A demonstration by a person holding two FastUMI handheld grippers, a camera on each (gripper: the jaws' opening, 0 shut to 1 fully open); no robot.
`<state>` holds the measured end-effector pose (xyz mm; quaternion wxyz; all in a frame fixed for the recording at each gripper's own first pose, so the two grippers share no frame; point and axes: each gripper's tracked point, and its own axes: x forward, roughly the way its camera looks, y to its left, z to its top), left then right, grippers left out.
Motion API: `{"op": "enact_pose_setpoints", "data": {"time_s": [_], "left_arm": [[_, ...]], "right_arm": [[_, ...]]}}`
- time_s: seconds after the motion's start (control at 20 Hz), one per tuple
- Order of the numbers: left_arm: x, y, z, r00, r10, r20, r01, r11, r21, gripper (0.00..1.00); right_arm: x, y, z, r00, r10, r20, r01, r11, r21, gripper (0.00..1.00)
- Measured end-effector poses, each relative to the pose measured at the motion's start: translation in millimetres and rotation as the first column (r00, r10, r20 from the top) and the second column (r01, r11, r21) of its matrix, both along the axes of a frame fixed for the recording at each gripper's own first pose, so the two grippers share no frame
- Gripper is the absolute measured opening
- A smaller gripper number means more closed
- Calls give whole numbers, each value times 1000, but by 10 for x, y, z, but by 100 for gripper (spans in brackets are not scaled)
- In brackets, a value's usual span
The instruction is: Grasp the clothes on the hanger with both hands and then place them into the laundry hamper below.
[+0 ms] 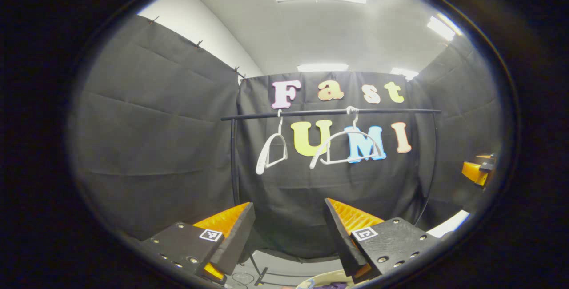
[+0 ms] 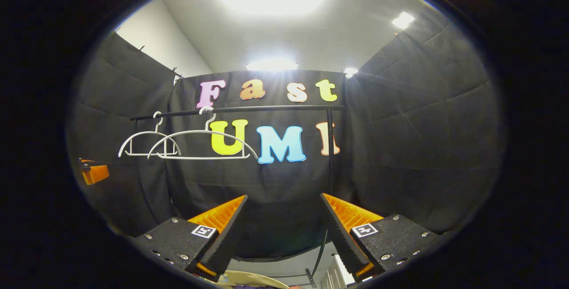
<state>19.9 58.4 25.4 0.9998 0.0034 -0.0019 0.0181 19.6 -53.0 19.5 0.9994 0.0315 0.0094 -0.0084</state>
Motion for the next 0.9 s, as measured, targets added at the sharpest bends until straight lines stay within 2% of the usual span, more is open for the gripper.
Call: {"op": "enact_pose_setpoints", "data": {"time_s": [0.8, 0.9], "left_arm": [[-4, 52, 137, 999, 15, 40, -16, 1000, 18, 94], [-14, 49, 128, 999, 8, 41, -9, 1000, 24, 89]], "right_arm": [[54, -54, 120, 1000, -14, 27, 14, 1000, -1, 95], [52, -46, 119, 1000, -12, 28, 12, 1000, 4, 95]]}}
